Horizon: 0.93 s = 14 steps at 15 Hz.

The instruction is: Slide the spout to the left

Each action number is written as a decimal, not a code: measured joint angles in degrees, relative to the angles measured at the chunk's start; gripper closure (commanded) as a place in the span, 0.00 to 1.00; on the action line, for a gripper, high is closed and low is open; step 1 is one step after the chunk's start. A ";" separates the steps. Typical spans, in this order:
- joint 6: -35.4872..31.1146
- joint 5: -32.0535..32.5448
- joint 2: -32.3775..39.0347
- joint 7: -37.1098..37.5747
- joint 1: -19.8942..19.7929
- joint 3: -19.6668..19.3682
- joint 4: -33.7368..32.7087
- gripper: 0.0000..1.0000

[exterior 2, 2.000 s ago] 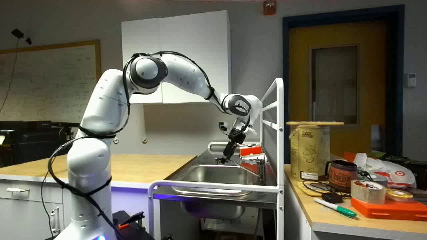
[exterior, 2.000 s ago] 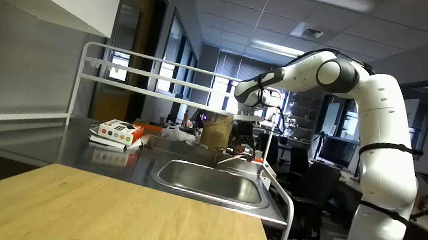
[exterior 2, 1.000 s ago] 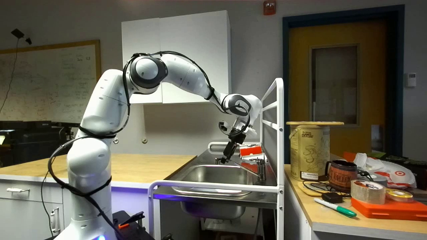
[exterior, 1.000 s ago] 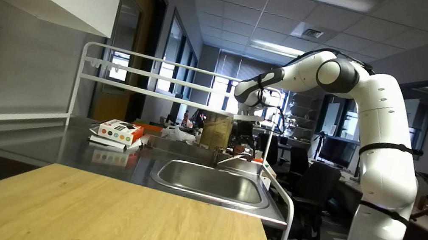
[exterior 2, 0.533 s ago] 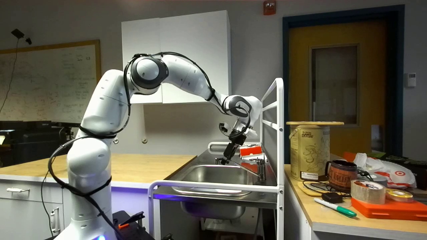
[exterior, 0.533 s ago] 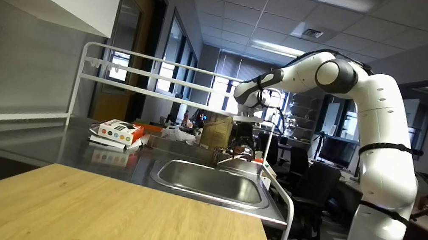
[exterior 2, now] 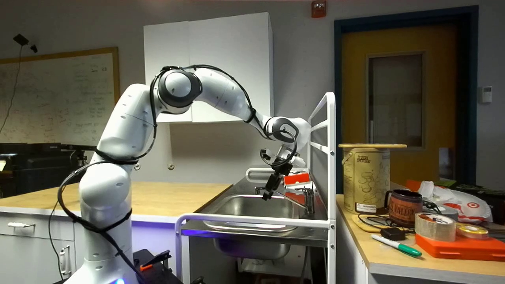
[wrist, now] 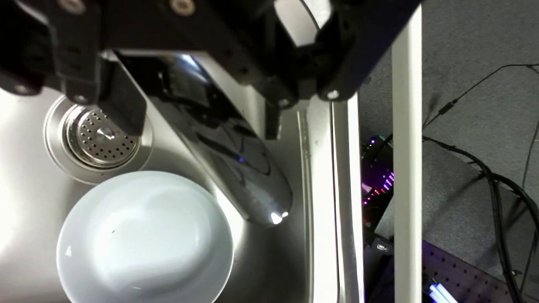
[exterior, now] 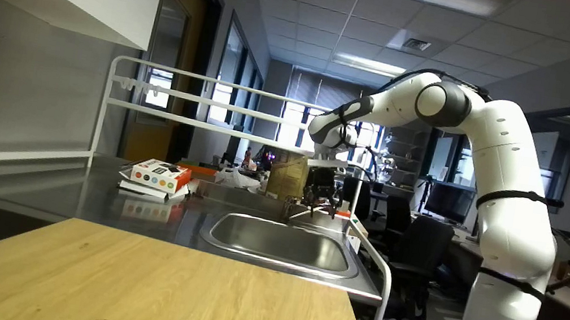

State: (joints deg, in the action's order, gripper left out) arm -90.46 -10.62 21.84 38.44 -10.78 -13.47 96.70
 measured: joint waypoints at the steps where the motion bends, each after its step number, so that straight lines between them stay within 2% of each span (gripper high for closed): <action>1: -0.22 0.00 0.04 0.09 0.11 0.02 -0.08 0.64; 5: -0.39 0.01 0.05 0.39 0.79 0.04 -0.34 0.93; 9: -0.44 0.10 0.06 0.42 1.32 0.05 -0.34 1.00; 11: -0.44 0.29 0.06 0.62 1.55 0.05 -0.33 0.96; 14: -0.43 0.96 0.11 1.30 1.94 0.06 -0.45 0.95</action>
State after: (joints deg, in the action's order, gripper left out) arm -90.89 -9.67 21.95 39.74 -8.84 -13.41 96.25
